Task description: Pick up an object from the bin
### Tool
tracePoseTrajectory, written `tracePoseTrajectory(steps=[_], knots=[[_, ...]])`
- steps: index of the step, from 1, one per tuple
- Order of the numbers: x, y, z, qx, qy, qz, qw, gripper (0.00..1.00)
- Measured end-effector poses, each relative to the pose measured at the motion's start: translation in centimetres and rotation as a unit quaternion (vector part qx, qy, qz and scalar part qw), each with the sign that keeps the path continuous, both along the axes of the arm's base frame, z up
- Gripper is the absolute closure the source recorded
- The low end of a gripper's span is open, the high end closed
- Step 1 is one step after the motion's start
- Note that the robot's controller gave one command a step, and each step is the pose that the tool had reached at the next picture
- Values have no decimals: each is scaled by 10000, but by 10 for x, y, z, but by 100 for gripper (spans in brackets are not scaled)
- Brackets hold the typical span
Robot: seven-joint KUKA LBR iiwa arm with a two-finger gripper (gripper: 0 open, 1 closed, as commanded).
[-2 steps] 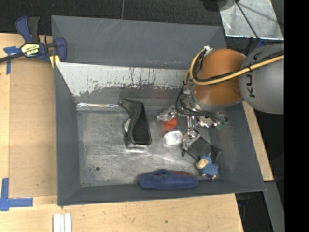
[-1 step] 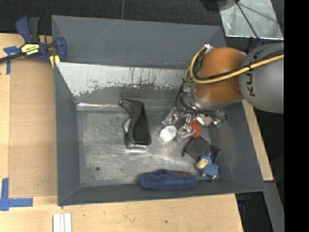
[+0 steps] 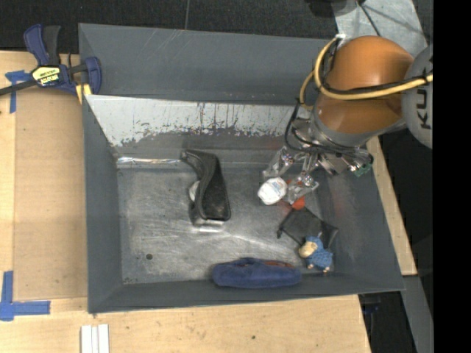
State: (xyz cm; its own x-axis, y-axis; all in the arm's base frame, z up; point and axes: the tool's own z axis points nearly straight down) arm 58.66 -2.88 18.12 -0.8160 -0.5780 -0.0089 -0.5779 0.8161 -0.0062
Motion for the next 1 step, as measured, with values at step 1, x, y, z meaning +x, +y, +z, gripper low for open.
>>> tracePoseTrajectory(steps=[1], knots=[[9,-42,36,-4,10,-298,9996,100]])
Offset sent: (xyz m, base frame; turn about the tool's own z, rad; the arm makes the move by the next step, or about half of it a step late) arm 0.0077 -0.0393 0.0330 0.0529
